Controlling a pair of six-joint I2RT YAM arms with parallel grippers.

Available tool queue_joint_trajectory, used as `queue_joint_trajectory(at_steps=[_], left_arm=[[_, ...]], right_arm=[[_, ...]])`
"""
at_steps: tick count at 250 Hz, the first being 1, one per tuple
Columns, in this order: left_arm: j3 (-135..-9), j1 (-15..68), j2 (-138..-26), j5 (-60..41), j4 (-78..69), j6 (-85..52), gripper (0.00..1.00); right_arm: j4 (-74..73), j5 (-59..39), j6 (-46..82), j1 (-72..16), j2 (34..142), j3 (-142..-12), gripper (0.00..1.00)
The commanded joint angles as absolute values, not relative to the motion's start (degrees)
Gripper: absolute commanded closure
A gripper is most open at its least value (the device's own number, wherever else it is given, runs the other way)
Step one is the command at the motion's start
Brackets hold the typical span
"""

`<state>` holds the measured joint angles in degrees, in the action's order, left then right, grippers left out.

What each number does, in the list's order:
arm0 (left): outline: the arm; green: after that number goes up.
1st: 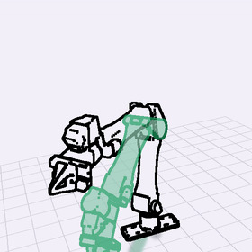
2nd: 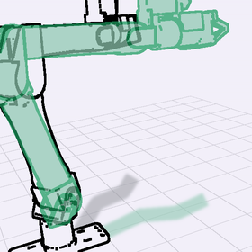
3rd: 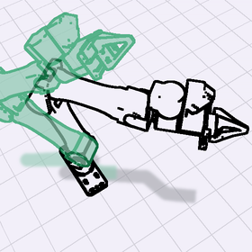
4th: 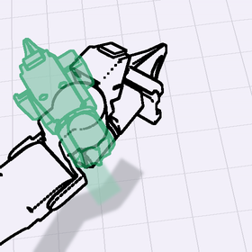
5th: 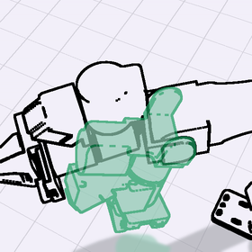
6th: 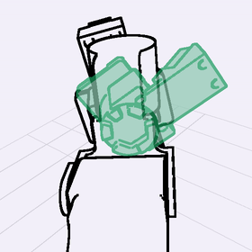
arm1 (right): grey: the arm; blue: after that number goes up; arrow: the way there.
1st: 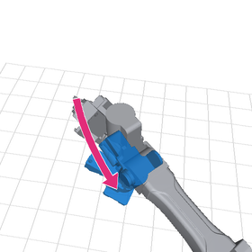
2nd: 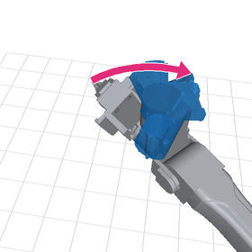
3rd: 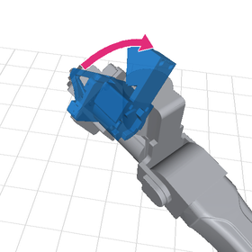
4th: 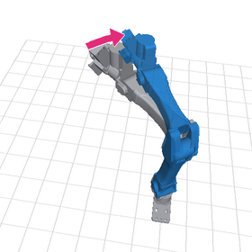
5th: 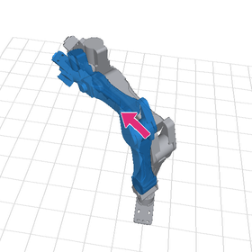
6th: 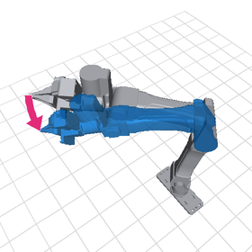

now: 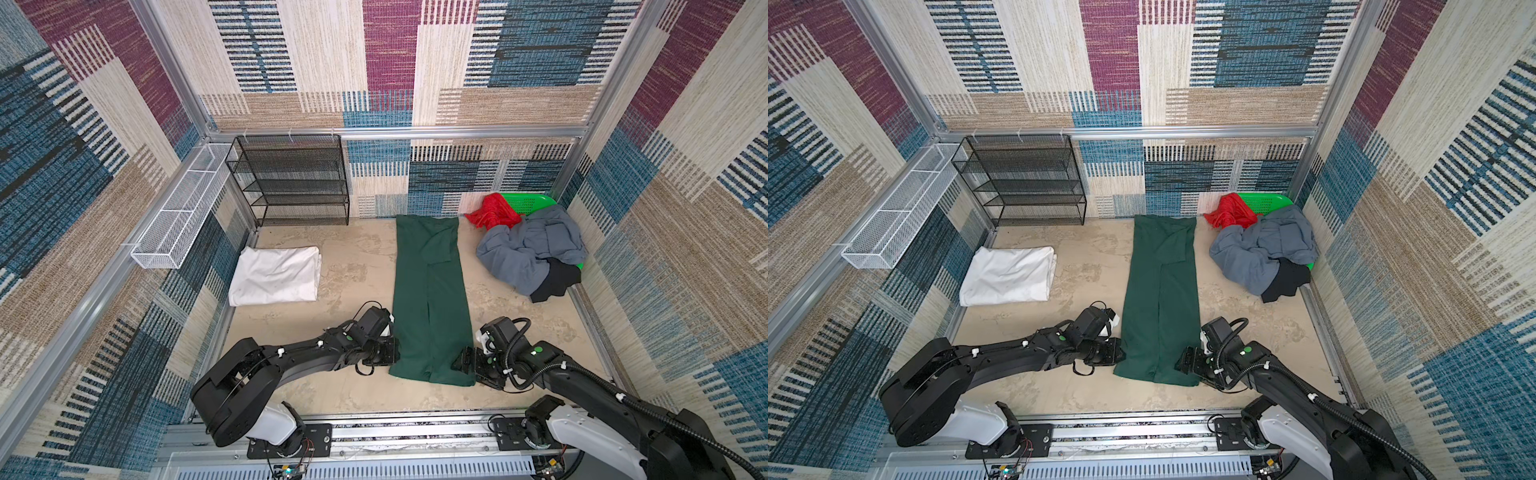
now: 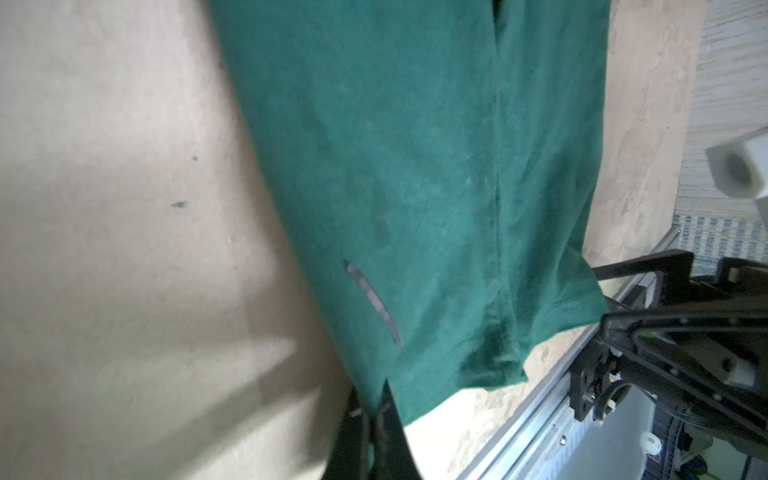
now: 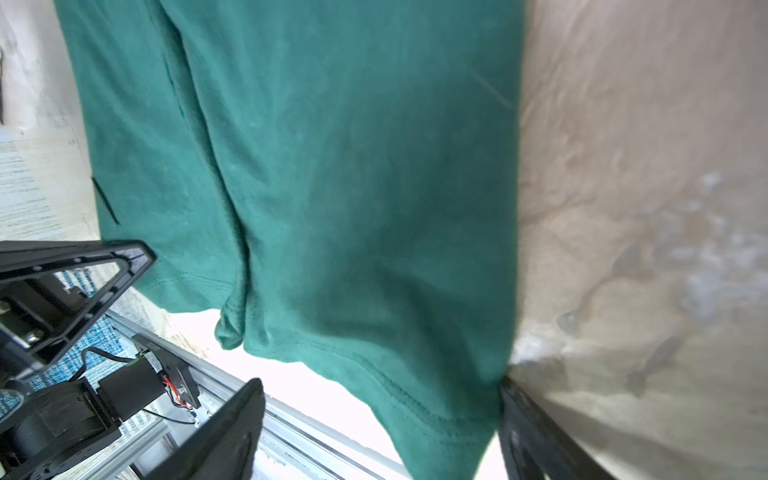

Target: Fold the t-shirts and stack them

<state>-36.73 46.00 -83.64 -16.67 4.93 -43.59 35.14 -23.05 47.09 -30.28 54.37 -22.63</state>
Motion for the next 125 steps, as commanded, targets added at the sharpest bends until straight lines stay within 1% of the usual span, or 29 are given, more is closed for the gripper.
queue_joint_trajectory(at_steps=[1,22,43,62,77,115,125], left_arm=[[-36.4,46.0,-83.6,-16.0,4.8,-45.1,0.98],[-36.7,46.1,-84.1,-16.6,4.9,-45.2,0.99],[-36.7,46.1,-84.4,-17.3,4.3,-45.5,1.00],[-36.4,46.1,-84.5,-17.7,3.7,-45.8,1.00],[-36.1,46.1,-84.5,-17.7,3.5,-46.0,1.00],[-35.4,46.1,-85.2,-18.0,2.4,-46.9,1.00],[-35.2,46.1,-85.6,-18.3,1.8,-47.2,1.00]], right_arm=[[40.2,-24.0,49.7,-30.6,53.8,-22.2,0.17],[41.6,-23.6,49.8,-30.7,53.3,-22.3,0.21],[42.4,-23.3,49.8,-30.8,52.7,-22.3,0.29],[42.2,-23.4,49.9,-30.7,52.5,-22.1,0.43],[41.7,-23.4,50.1,-30.8,52.7,-22.1,0.51],[39.9,-23.4,50.4,-30.8,53.0,-21.9,0.52],[39.6,-23.3,50.5,-30.8,52.9,-21.7,0.55]])
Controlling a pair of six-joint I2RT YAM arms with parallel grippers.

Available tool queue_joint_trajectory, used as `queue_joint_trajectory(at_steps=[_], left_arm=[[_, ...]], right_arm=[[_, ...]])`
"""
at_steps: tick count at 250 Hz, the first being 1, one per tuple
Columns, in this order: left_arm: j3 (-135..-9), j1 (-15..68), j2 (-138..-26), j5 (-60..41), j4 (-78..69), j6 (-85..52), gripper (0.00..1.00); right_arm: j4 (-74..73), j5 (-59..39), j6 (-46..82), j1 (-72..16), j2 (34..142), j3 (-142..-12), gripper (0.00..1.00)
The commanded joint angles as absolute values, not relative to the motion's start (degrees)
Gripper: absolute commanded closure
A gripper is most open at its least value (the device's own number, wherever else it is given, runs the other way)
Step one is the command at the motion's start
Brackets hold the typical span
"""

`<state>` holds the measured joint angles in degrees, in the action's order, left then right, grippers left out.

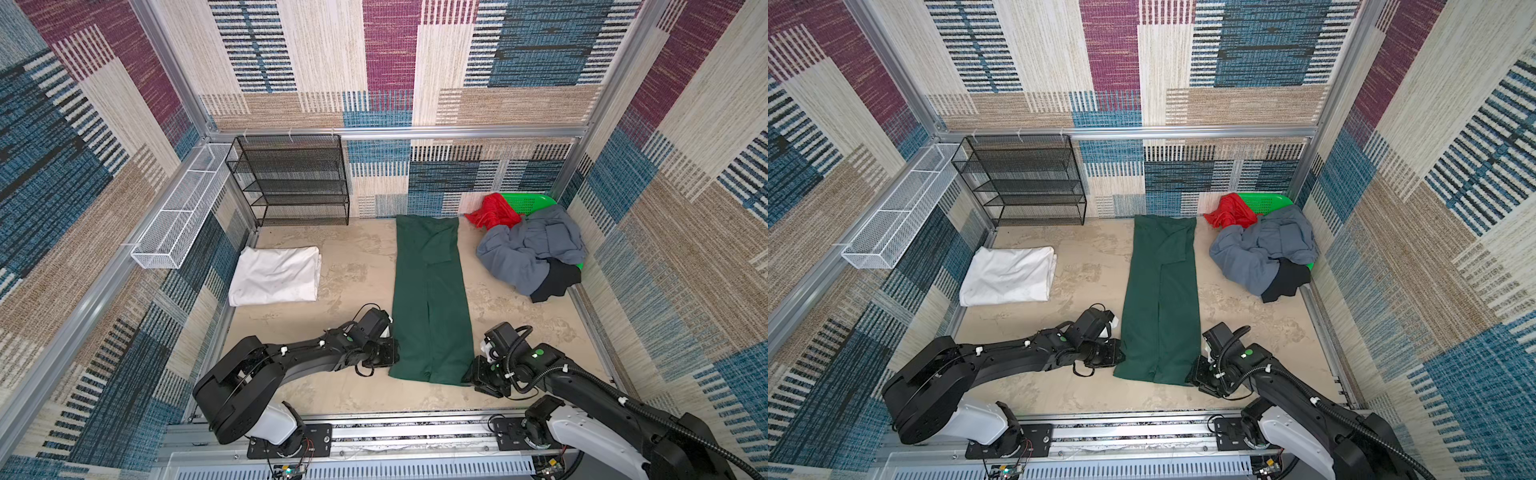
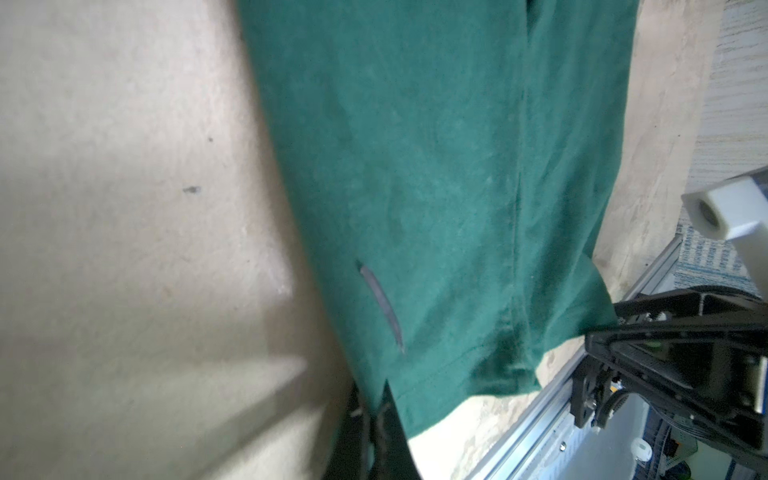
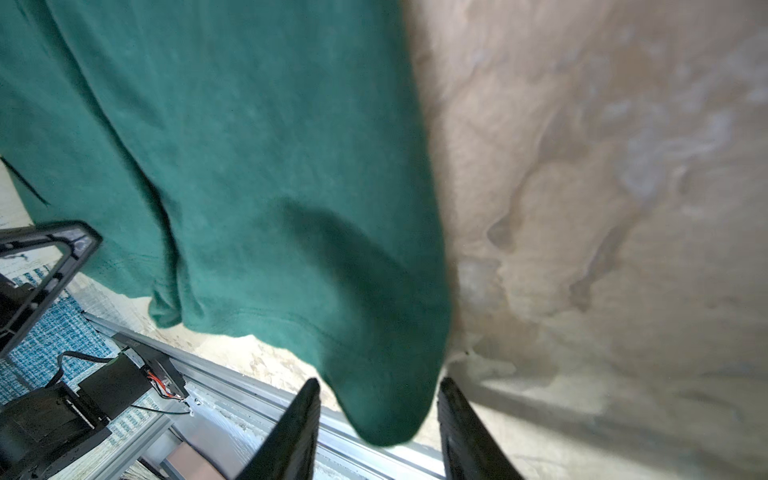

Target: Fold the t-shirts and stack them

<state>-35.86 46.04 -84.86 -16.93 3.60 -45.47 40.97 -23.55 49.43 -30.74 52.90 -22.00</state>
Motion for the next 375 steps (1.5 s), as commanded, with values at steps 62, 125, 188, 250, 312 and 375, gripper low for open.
queue_joint_trajectory(at_steps=[62,125,188,250,312,375], left_arm=[[-34.7,46.2,-84.7,-19.1,1.4,-47.9,1.00],[-36.3,46.2,-82.4,-18.8,5.7,-47.3,1.00],[-36.7,46.2,-81.1,-18.9,6.8,-47.5,1.00],[-37.5,46.2,-81.7,-17.3,6.8,-48.2,1.00],[-39.3,46.2,-83.2,-15.4,7.5,-47.9,1.00],[-41.4,46.2,-86.7,-17.2,5.5,-48.6,1.00]], right_arm=[[36.4,-23.6,51.0,-30.8,52.7,-21.3,0.79],[34.0,-23.6,53.5,-30.8,48.5,-20.2,1.00],[30.4,-23.0,56.0,-30.8,43.4,-19.4,1.00],[22.0,-20.7,62.3,-30.8,42.3,-18.7,1.00],[14.7,-16.7,69.1,-30.8,37.5,-15.0,1.00],[15.5,-16.2,66.5,-30.8,42.5,-17.8,1.00]])
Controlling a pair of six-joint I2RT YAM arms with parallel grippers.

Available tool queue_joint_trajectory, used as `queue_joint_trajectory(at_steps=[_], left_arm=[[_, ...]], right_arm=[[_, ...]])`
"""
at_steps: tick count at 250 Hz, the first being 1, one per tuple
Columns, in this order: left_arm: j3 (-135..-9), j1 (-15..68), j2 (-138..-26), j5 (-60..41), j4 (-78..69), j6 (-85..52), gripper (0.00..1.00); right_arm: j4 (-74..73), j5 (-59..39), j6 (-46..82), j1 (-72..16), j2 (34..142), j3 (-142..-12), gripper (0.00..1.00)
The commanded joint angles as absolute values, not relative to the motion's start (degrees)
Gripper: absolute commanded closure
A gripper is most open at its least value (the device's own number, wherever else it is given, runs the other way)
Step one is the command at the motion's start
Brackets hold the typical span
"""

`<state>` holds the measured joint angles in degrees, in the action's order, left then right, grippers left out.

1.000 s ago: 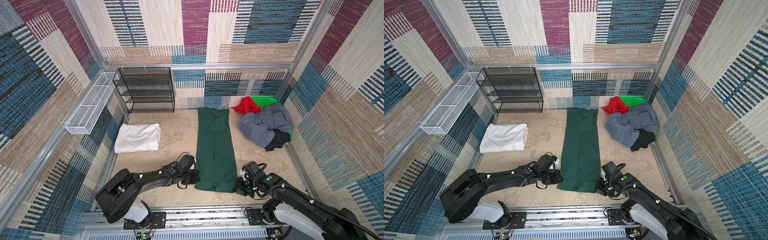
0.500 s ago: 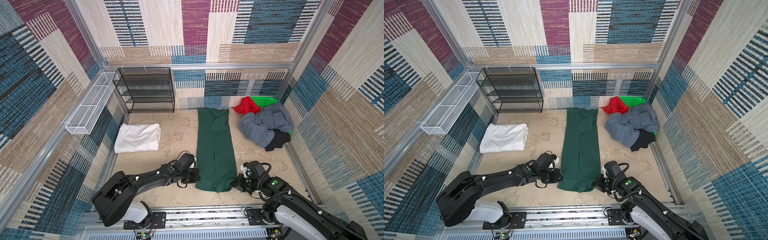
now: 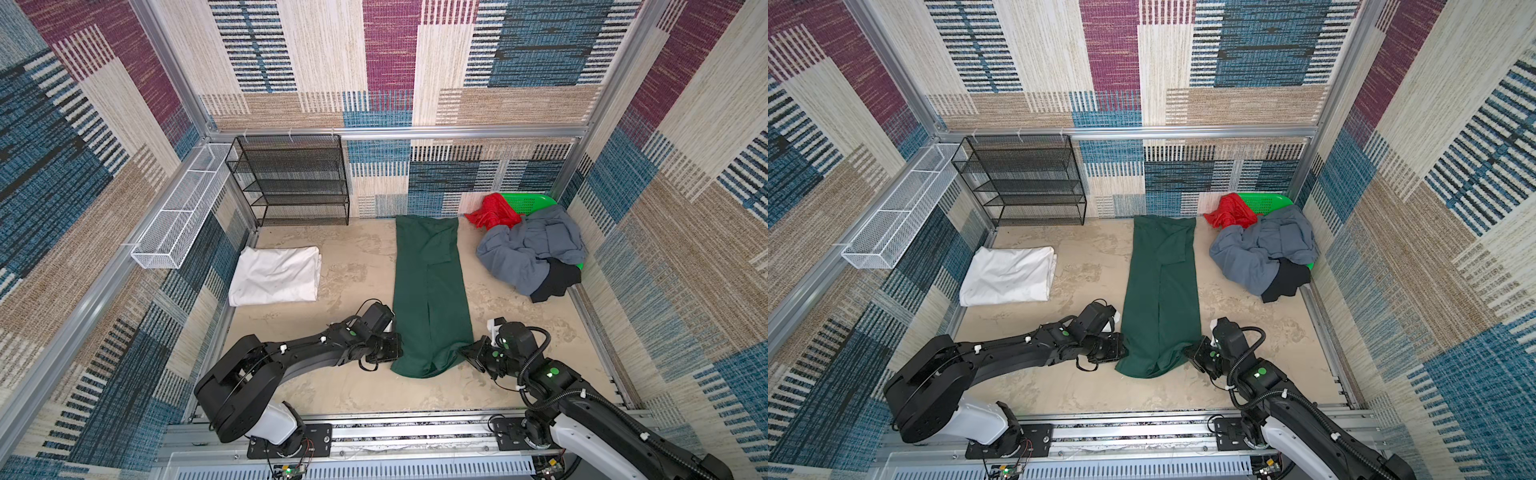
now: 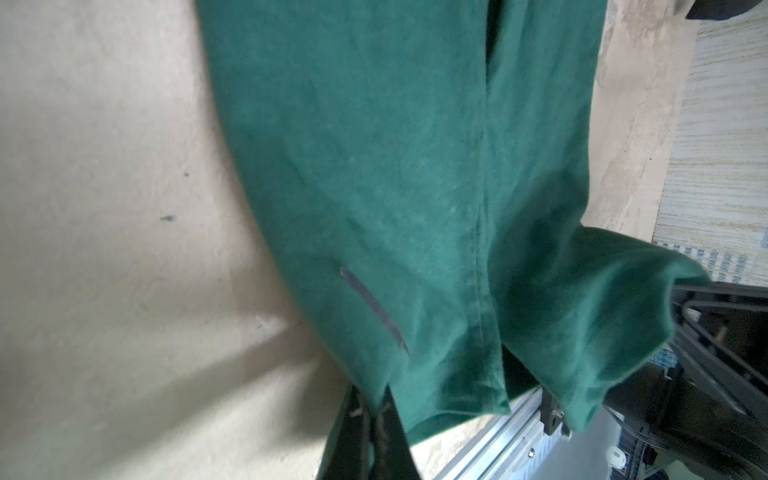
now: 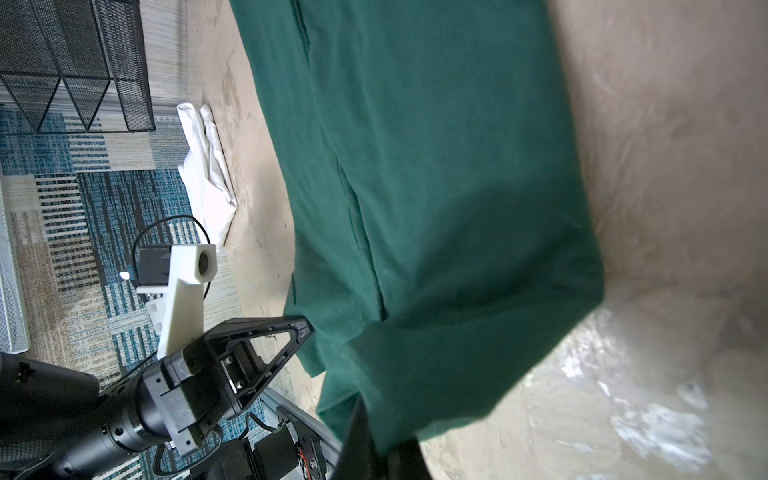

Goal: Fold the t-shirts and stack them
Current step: 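Fold the lifted near end over toward the far end with both grippers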

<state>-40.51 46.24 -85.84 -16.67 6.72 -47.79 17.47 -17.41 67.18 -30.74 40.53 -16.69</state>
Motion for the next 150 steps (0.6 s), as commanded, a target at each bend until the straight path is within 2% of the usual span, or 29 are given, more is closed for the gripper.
queue_joint_trajectory(at_steps=[1,77,150], left_arm=[[-41.4,46.2,-86.7,-17.2,5.5,-48.6,1.00],[-46.1,45.5,-87.3,-16.7,8.8,-48.5,1.00],[-51.6,42.6,-89.0,-16.6,13.5,-51.1,1.00]], right_arm=[[15.5,-16.2,66.4,-30.8,42.5,-17.8,1.00],[18.4,-11.0,60.7,-30.7,48.5,-25.1,1.00],[16.3,-12.2,56.7,-27.9,55.6,-31.2,1.00]])
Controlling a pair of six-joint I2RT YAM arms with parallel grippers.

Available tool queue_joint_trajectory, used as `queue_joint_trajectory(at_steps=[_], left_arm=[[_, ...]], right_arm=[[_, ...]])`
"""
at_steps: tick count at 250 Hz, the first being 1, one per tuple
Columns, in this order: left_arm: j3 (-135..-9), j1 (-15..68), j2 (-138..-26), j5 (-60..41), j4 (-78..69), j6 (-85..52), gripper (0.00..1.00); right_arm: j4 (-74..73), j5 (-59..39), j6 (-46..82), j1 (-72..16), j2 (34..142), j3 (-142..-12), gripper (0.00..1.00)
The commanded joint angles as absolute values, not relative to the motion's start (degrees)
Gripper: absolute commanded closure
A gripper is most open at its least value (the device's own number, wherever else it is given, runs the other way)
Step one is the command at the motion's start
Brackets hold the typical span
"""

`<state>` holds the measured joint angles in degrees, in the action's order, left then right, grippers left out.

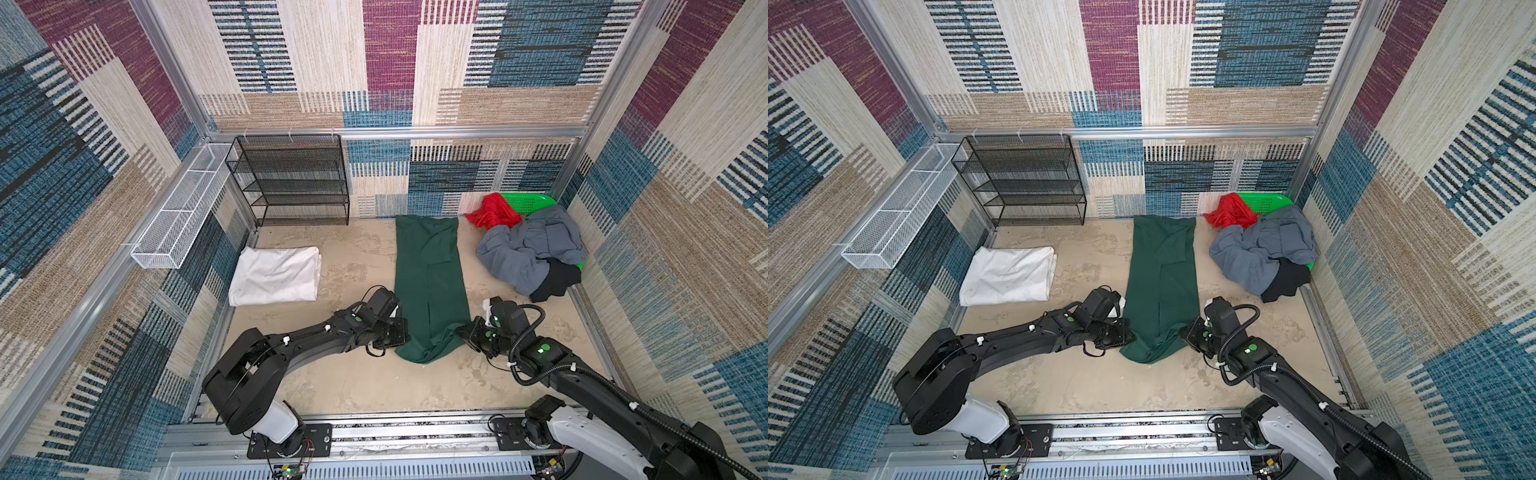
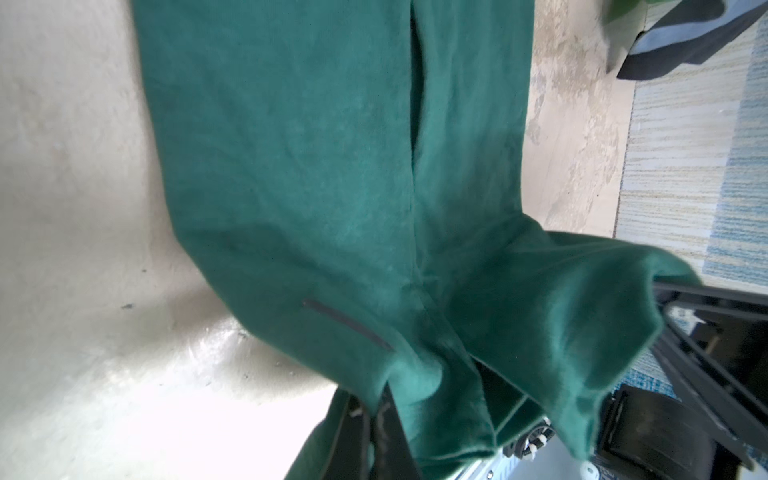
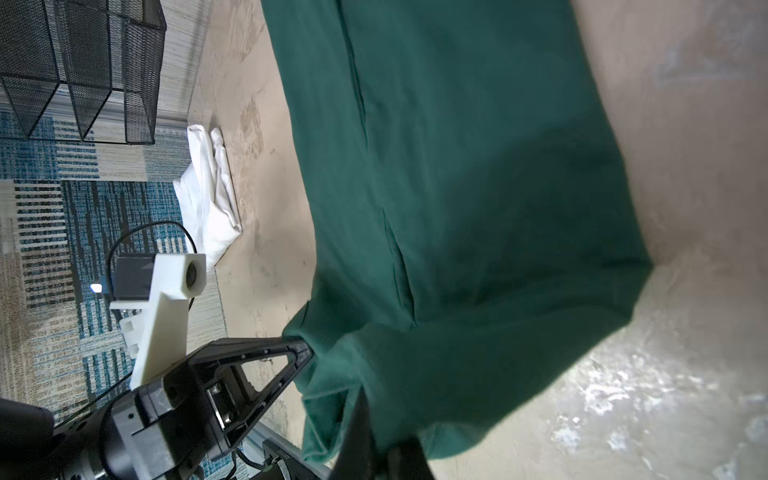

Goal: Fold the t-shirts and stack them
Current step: 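Fold the lifted near end over toward the far end with both grippers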

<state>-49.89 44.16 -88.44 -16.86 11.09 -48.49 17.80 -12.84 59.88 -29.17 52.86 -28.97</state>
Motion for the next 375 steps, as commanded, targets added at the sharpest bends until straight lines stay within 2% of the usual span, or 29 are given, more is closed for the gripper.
queue_joint_trajectory(at_steps=[1,58,144,375], left_arm=[[-51.6,42.5,-89.0,-16.6,13.5,-51.2,1.00],[-55.3,38.6,-90.9,-18.0,15.2,-51.5,1.00],[-61.4,36.3,-95.7,-19.4,17.2,-51.2,1.00],[-73.1,30.5,-105.2,-21.6,17.2,-46.9,1.00]], right_arm=[[16.3,-12.2,56.6,-27.9,55.7,-31.3,1.00],[12.6,-17.0,52.3,-22.2,60.6,-33.3,1.00],[11.9,-14.8,45.7,-20.5,69.1,-40.9,1.00],[7.8,-9.9,42.0,-17.7,78.2,-47.3,1.00]])
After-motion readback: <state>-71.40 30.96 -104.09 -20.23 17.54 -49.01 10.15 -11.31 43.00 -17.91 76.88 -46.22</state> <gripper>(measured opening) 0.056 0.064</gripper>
